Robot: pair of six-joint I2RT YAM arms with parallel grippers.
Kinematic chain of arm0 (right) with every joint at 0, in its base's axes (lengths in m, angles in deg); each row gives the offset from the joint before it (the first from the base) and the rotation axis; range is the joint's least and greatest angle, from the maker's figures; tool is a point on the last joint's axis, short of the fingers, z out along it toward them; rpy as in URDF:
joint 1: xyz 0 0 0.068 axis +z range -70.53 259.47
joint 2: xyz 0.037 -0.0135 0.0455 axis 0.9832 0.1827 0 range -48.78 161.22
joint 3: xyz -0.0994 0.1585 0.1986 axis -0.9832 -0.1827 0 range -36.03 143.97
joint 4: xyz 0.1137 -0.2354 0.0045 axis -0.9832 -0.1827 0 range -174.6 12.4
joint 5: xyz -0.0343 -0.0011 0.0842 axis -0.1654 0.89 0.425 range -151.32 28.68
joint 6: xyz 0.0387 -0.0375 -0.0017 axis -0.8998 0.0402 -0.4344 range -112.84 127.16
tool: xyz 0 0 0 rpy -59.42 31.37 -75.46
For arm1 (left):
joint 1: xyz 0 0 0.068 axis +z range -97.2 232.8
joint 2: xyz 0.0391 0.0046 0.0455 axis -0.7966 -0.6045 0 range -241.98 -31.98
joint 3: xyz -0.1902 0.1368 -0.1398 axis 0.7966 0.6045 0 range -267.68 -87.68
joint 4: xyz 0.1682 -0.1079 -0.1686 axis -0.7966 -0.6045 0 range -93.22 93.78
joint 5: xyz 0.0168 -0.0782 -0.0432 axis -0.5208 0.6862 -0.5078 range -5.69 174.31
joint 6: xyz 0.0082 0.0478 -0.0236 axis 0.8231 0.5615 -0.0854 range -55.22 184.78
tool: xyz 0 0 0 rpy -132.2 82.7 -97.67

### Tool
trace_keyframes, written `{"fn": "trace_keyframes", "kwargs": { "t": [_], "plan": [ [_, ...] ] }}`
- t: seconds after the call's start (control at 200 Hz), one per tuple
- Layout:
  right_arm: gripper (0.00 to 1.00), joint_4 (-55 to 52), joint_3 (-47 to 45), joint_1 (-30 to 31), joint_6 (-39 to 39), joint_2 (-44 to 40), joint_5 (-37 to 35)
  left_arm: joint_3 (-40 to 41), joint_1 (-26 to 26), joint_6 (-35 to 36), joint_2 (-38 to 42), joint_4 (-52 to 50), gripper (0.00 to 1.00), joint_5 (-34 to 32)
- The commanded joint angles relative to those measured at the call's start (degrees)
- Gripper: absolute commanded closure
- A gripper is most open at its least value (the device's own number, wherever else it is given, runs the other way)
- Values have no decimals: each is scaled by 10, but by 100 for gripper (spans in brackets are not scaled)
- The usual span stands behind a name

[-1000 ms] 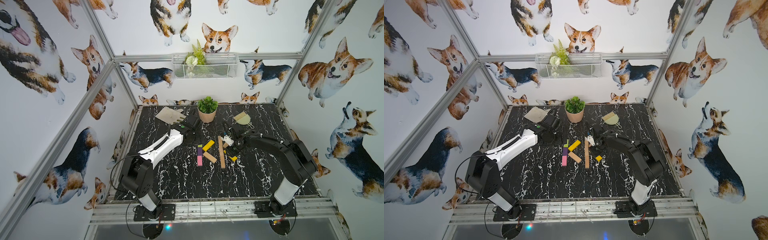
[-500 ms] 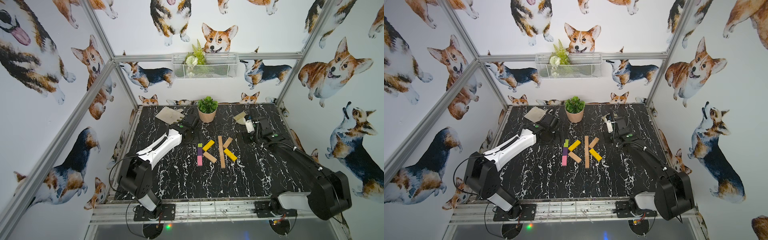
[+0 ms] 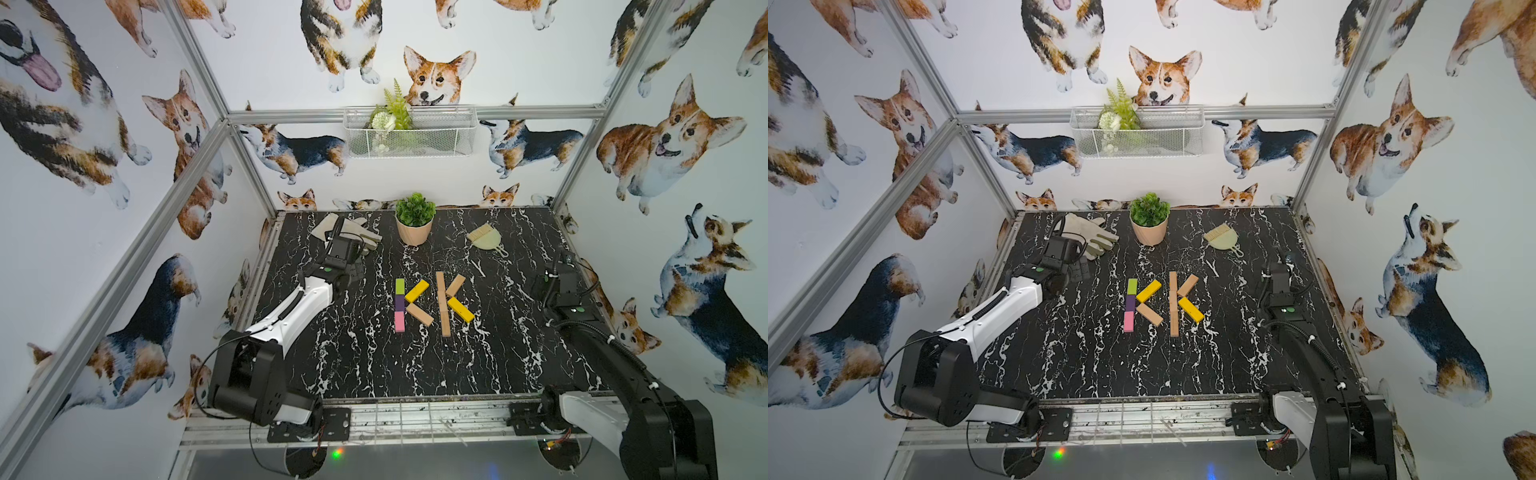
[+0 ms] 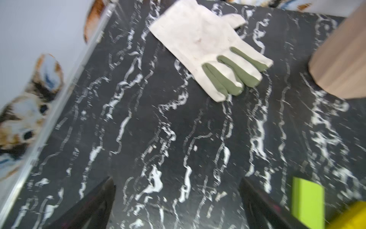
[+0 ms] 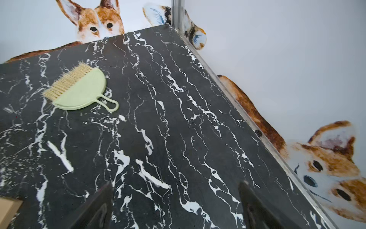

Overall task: Assemble the letter k with building blocks
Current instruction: Reset both arms

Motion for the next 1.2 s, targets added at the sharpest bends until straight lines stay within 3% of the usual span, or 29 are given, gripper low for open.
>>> {"fn": "trace_keyframes", "kwargs": {
  "t": [0.0,0.15,0.355,0.561,0.636,0.731,0.796,0.831,0.906,1.006,1.116,1.191],
  "plan": [
    [3,170,-56,-1,36,-10,-35,42,46,18,11,83,0,-76],
    [4,297,-131,-1,68,-6,-31,151,77,46,49,218,0,-48],
    [5,501,-194,0,84,50,8,201,78,98,50,315,0,-79],
    [3,614,-181,-1,116,204,52,264,79,144,27,462,2,-110],
    [3,578,-170,-2,119,210,97,285,88,161,14,518,2,-88],
    [3,655,-171,-4,148,266,142,305,104,164,-5,578,2,-67],
    [3,554,-149,-4,146,227,162,316,122,159,-16,604,2,-24],
    [5,549,-148,-9,148,229,185,315,122,161,-24,612,2,-15],
    [4,602,-155,-11,150,253,183,317,118,184,-34,629,2,21],
    [1,536,-139,-11,144,232,182,337,105,212,-40,674,0,53],
    [0,573,-147,-12,147,244,180,388,91,250,-84,825,0,68],
    [0,541,-136,-12,144,237,183,383,83,247,-71,790,0,74]
  ]
}}
